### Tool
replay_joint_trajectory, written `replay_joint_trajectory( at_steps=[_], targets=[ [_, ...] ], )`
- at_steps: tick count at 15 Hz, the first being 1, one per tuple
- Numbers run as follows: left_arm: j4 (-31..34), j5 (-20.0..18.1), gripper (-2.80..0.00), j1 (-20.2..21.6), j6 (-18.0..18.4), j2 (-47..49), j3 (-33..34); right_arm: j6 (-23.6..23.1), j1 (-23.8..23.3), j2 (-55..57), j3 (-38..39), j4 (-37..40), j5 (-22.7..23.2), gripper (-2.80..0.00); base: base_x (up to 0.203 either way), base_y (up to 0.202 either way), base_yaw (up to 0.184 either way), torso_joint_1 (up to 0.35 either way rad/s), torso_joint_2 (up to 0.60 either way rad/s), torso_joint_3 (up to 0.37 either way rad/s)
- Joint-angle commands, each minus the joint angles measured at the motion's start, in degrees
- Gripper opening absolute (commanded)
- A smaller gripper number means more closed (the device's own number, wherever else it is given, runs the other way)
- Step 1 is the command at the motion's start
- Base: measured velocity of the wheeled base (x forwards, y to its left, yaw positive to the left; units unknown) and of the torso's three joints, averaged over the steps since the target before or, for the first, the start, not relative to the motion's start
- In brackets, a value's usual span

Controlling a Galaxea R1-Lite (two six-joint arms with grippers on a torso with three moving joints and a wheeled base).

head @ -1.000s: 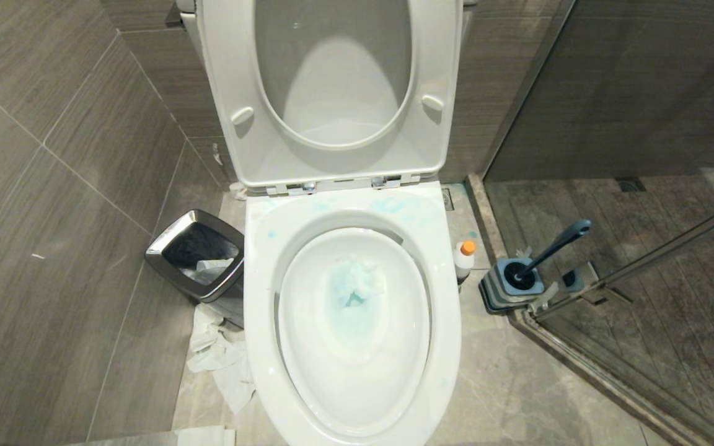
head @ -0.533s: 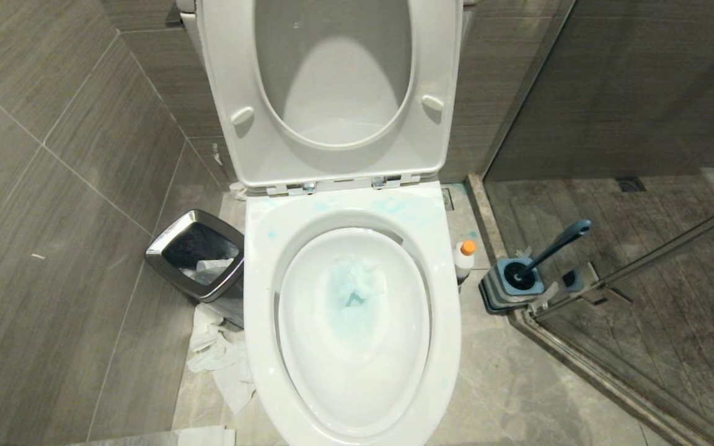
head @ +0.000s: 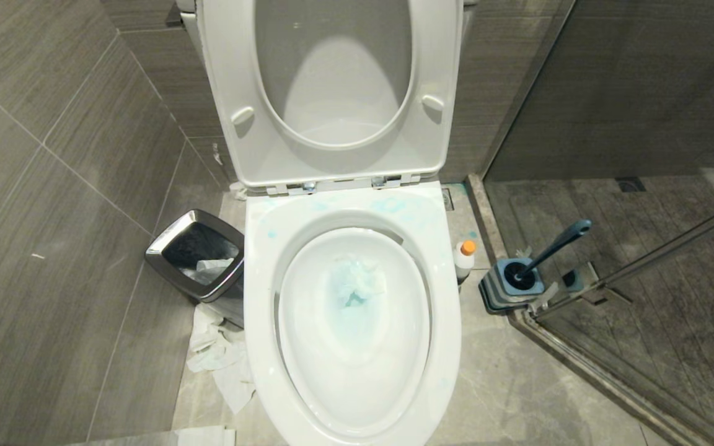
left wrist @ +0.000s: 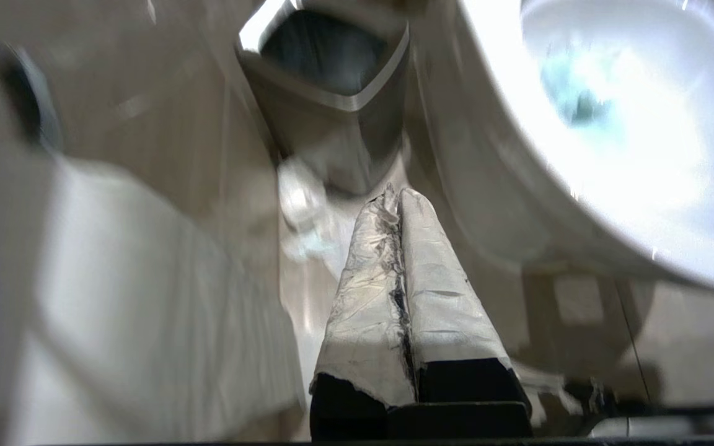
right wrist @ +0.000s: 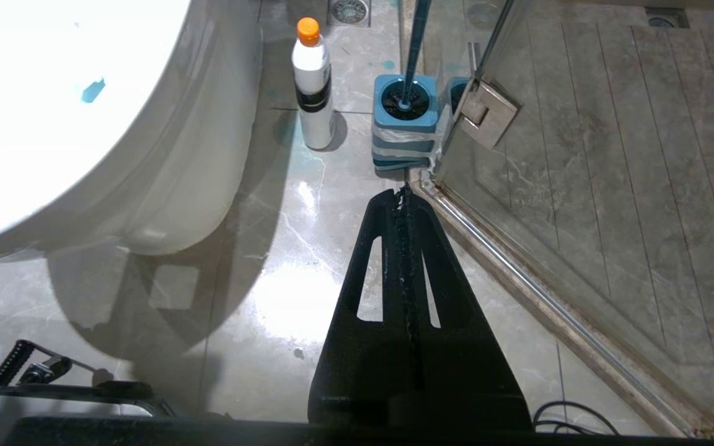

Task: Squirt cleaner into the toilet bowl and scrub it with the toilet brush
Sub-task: Close the toilet lid

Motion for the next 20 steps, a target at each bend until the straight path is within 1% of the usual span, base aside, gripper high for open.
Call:
replay_joint_trajectory(
  at_steps=[1,4,7,10,15,17,20],
  targets=[
    [1.16,0.22,-2.8,0.01,2.05,0.24,-7.23,-0.02,0.13,0.09,0.01,0.01,0.02,-2.8,0.0,0.0,0.0,0.0,0.0,0.0],
    [5.75,0.18,-2.8,0.04,4.23,3.0,-19.1,-0.02,0.04,0.09,0.01,0.01,0.02,-2.8,0.0,0.0,0.0,0.0,0.0,0.0],
    [7.04,-0.4,-2.8,0.21,7.01,9.81,-28.91,-0.02,0.04,0.09,0.01,0.01,0.02,-2.8,0.0,0.0,0.0,0.0,0.0,0.0],
    [6.97,-0.91,-2.8,0.4,7.62,16.67,-37.27,-0.02,0.04,0.09,0.01,0.01,0.02,-2.8,0.0,0.0,0.0,0.0,0.0,0.0],
    [7.41,-1.45,-2.8,0.23,7.61,30.69,-52.07,-0.02,0.04,0.09,0.01,0.01,0.02,-2.8,0.0,0.0,0.0,0.0,0.0,0.0],
    [7.35,-2.97,-2.8,-0.19,7.4,36.96,-57.5,-0.02,0.04,0.09,0.01,0.01,0.02,-2.8,0.0,0.0,0.0,0.0,0.0,0.0],
    [6.99,-8.04,-2.8,-0.47,6.19,45.88,-64.79,-0.02,0.04,0.09,0.01,0.01,0.02,-2.8,0.0,0.0,0.0,0.0,0.0,0.0]
  ],
)
